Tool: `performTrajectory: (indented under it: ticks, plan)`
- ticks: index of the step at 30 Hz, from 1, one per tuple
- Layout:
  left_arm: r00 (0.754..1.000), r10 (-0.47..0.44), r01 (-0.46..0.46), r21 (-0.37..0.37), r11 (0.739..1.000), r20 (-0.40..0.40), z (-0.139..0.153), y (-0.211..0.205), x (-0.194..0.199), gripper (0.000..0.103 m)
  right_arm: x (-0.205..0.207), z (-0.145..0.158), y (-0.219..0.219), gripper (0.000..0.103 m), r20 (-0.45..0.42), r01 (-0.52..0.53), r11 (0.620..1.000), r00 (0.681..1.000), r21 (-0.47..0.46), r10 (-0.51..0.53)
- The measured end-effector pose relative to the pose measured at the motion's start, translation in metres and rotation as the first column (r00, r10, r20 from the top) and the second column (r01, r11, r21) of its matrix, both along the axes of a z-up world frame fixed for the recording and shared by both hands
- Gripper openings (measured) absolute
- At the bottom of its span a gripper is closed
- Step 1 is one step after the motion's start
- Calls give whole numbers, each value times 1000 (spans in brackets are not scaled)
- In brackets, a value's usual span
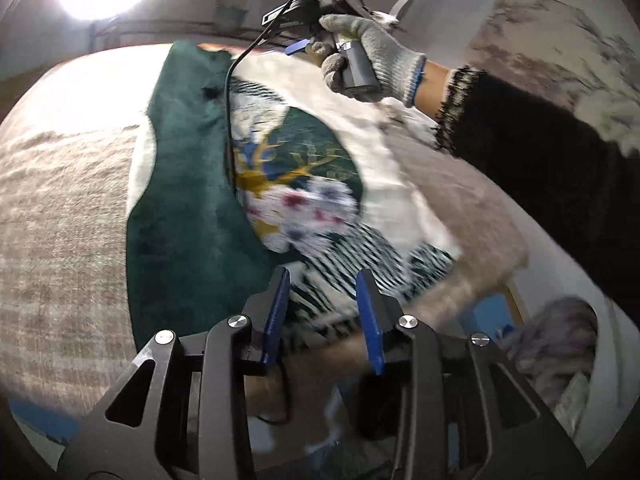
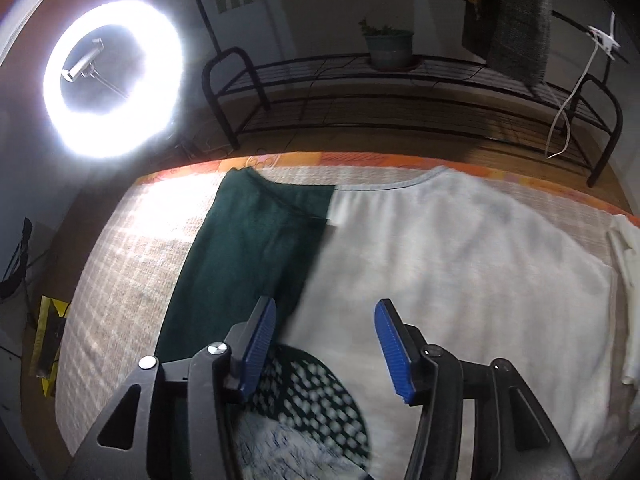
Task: Fold small clothes
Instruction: 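Move the right tool over to the cream side edge of the shirt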
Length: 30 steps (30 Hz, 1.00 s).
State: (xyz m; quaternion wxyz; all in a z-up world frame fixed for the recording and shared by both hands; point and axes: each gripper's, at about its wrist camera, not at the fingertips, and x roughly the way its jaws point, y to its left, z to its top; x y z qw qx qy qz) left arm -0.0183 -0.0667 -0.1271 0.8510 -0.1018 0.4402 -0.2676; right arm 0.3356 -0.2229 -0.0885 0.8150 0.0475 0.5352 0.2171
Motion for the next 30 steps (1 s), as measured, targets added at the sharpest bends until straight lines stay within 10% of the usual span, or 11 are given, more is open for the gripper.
performTrajectory:
  ticks: [8,18,30]
  plan:
    - [997,-58,56,35,998,49,16,2,-53,35,-39,52,-89,56,68,78,997,994,24,-79]
    - [990,103,-107,32,994,93,18,16,-39,34,-133,99,-183,56,153,107,987,980,123,-126]
    - [987,-61,42,127,991,151,12,-103,-6,34,-193,96,-291,56,161,131,990,977,56,-138]
